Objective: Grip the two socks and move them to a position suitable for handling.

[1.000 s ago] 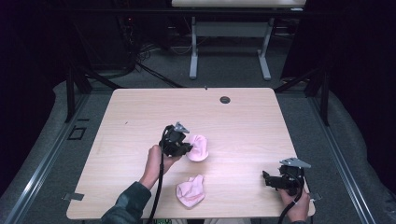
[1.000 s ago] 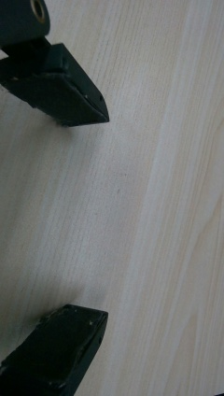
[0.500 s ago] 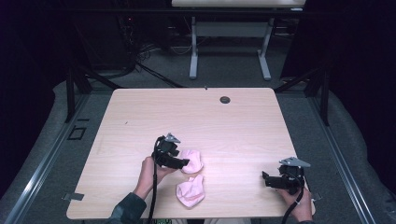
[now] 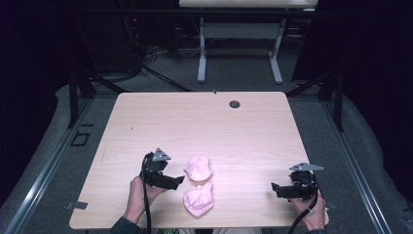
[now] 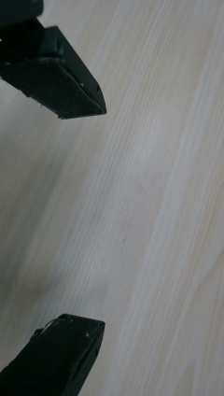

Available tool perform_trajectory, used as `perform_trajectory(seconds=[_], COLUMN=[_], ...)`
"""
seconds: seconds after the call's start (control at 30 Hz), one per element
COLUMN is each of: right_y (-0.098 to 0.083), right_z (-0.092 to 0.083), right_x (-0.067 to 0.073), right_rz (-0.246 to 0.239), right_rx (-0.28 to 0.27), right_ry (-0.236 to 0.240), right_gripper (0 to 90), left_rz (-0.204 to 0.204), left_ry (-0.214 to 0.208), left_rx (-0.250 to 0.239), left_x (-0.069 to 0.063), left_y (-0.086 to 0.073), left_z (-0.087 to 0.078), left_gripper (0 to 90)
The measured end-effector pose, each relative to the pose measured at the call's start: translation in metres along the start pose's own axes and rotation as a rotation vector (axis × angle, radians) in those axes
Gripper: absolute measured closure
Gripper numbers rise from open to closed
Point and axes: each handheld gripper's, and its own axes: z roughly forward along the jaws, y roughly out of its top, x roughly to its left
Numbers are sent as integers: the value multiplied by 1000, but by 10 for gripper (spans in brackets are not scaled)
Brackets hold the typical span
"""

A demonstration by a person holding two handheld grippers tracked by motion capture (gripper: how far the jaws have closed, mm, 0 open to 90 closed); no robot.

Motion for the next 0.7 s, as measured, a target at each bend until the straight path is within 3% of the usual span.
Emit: perform_trajectory(seconds=[0.2,0.4,0.47,0.6,0.7], right_y=[18,34,38,45,49], right_z=[-16,-19,-19,-18,-17], right_x=[32,74,86,107,121], right_rz=[-10,-85,-100,-139,-155], right_rx=[-20,23,28,29,32], right_ry=[76,117,141,171,195], right_gripper=[0,58,75,145,201], left_rz=[-33,-86,-87,-102,-121], left_ry=[21,23,26,10,-36], left_rx=[-2,-24,-30,-39,-38], left_x=[0,-2,-5,-12,-16], left_y=[-21,-38,-40,-44,-47], left_z=[-9,-16,-18,-19,-17], left_gripper=[43,28,30,40,61])
